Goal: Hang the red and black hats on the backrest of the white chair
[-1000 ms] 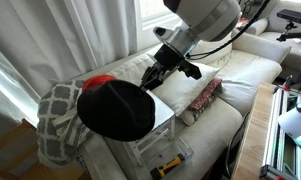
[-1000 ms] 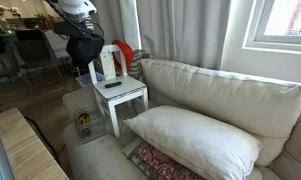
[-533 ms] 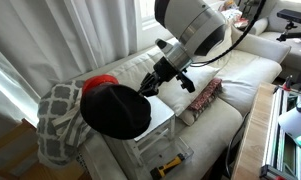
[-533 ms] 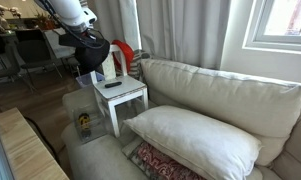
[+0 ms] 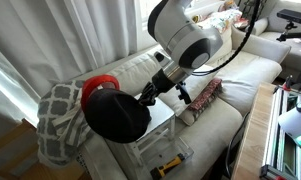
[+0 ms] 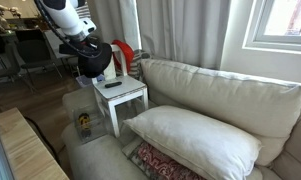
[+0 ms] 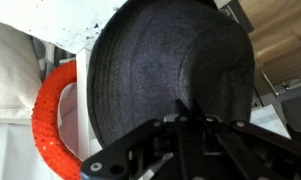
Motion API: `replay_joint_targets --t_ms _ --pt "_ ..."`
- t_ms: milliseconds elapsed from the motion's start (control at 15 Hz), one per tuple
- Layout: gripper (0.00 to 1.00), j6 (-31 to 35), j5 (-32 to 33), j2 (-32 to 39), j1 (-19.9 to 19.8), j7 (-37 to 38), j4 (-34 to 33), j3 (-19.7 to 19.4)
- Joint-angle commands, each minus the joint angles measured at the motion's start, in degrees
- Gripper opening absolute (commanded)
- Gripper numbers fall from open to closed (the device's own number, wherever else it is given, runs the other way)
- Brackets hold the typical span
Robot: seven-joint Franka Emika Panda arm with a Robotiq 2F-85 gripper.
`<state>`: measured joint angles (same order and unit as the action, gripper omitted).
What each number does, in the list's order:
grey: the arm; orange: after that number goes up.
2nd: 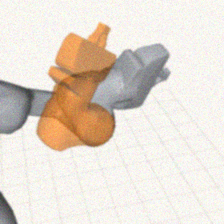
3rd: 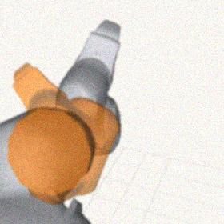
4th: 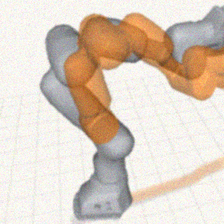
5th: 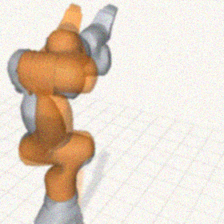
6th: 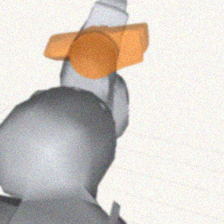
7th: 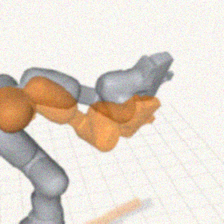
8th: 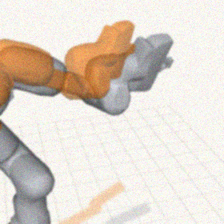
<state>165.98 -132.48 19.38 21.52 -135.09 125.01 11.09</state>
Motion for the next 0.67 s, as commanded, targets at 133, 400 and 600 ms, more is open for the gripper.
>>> replay_joint_targets --t_ms 133,400,600 --pt "0.32 4.20 -1.23 3.84 1.76 0.36 -2.40 -0.11" --pt "0.61 5.76 -0.36 4.81 1.79 1.72 -2.67 0.35" --pt "0.83 7.18 1.15 4.32 0.79 4.20 -2.05 1.43"
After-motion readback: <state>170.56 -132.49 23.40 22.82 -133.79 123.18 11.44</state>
